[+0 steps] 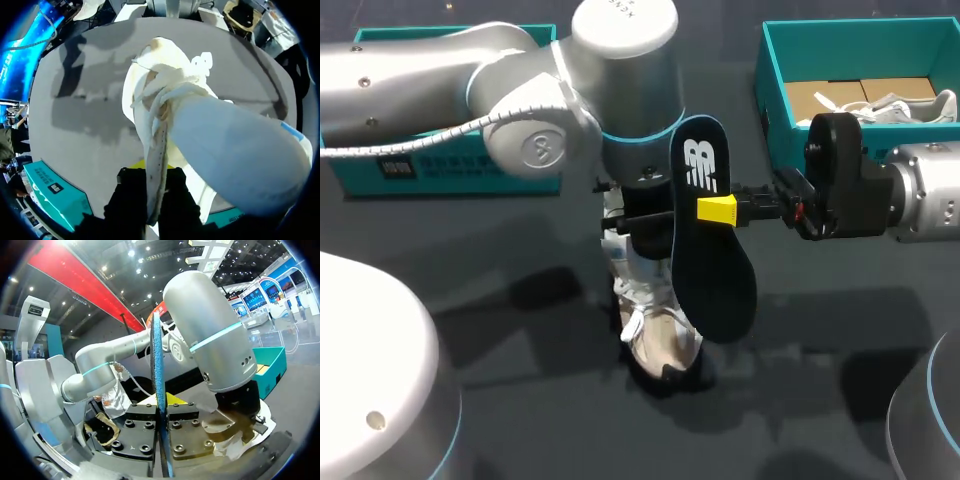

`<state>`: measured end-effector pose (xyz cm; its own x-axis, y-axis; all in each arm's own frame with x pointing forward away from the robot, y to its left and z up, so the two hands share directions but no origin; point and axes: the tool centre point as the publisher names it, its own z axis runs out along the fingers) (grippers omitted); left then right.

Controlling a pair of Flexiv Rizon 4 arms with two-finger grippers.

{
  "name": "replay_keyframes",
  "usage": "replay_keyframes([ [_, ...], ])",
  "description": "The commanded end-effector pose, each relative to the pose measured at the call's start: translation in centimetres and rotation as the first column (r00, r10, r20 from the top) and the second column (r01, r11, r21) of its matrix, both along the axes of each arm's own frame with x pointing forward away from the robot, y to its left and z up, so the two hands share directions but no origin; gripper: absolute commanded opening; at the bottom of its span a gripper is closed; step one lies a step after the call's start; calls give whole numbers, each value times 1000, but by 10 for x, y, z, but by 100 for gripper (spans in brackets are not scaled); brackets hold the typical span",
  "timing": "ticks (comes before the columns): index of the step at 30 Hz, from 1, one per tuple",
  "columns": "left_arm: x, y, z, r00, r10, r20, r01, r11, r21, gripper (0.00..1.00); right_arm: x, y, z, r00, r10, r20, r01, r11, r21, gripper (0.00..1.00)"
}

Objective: Take the shoe out of the shoebox, open the shoe tongue, remove and reinsert the insole, then place the shoe into the shoebox

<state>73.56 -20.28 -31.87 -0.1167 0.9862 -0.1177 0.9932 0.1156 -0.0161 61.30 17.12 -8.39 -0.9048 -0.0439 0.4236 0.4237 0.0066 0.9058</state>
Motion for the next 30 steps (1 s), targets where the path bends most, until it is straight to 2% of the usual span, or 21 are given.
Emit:
replay_keyframes([
  [1, -7, 4, 1, 999, -42, 17, 42, 999, -18, 0, -1, 1, 0, 1000, -2, -1, 2, 1000, -1, 0],
  [15, -14, 2, -17, 989, -146, 0, 146, 989, -21, 0, -1, 1, 0, 1000, -2, -1, 2, 1000, -1, 0],
  [30, -7, -4, -40, 988, -150, -35, 151, 988, 23, 0, -1, 1, 0, 1000, -2, -1, 2, 1000, -1, 0],
])
